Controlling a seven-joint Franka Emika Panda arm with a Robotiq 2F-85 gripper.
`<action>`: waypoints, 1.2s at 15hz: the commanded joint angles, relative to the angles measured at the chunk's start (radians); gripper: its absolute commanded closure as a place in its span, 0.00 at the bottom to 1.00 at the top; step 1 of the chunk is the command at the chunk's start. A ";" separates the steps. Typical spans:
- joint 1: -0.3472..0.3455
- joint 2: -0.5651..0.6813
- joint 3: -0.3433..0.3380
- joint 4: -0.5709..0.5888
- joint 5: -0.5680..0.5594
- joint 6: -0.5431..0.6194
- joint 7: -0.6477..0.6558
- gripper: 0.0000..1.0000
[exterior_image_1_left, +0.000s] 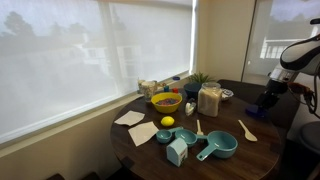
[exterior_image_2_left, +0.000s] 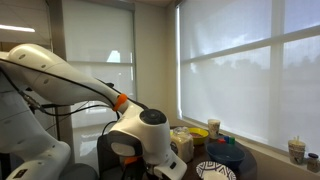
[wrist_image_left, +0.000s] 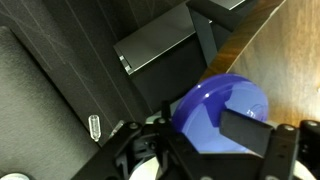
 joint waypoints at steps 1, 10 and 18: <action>-0.005 0.011 0.006 0.006 -0.004 -0.012 0.010 0.63; -0.012 -0.004 0.020 0.010 -0.026 -0.021 0.022 0.44; -0.019 -0.040 0.007 0.033 -0.018 -0.072 0.021 0.00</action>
